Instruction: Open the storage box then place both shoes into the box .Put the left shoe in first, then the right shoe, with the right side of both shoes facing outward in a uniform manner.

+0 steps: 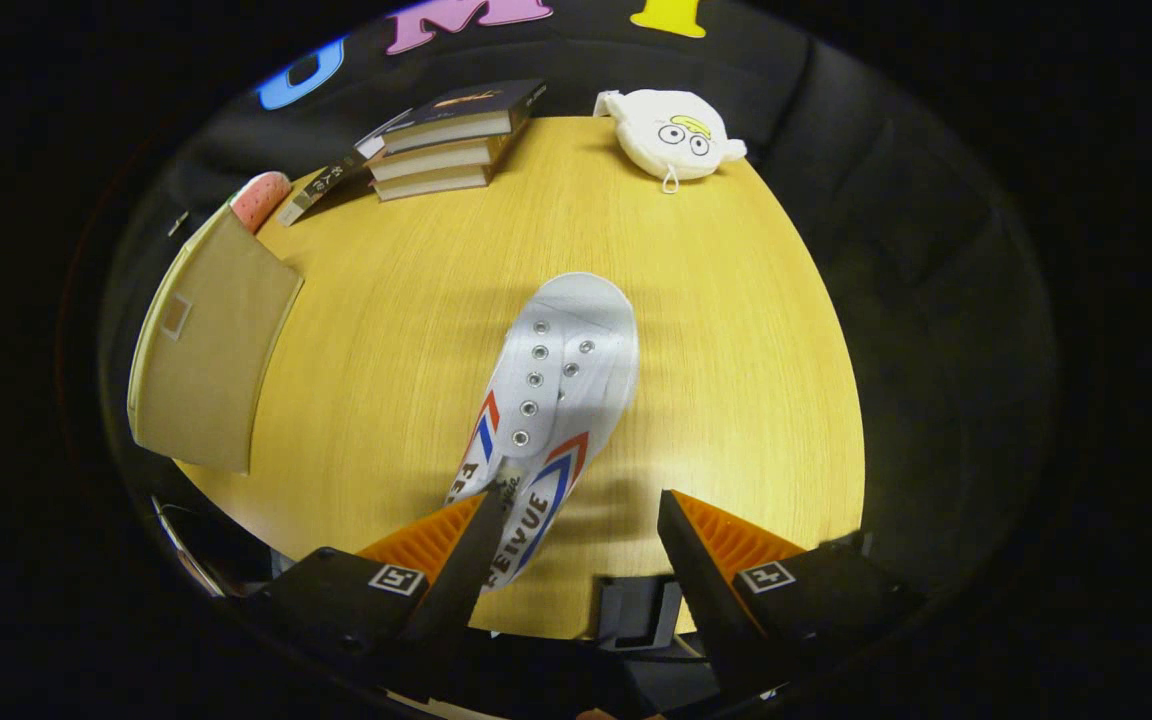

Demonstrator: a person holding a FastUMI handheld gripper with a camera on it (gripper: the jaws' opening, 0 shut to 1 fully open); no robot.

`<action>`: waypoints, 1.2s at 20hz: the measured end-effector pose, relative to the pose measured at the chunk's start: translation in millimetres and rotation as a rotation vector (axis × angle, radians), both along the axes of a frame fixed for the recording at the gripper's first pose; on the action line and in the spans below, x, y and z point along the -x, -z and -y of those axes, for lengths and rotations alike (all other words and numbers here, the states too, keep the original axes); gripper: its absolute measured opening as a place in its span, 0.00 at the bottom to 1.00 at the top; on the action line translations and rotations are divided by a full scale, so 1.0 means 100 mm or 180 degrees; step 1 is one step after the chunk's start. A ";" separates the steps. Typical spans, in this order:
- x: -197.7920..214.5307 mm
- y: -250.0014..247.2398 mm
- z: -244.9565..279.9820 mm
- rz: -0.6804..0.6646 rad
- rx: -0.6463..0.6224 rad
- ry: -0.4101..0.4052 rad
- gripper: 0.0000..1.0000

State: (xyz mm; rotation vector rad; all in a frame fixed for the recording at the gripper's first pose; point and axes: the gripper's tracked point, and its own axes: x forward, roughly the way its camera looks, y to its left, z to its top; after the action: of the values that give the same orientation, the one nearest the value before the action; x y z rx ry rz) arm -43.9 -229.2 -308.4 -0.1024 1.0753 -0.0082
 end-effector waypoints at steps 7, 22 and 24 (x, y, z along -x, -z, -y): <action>-0.23 0.22 0.02 -0.0106 -0.0248 0.0058 1.00; -0.12 0.14 -0.17 -0.0117 -0.0897 0.1044 0.08; -0.11 0.02 -0.29 -0.0037 -0.0959 0.1107 0.07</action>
State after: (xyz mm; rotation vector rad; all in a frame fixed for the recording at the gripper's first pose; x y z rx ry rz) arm -32.8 -199.7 -310.1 0.3569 1.0837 -0.1584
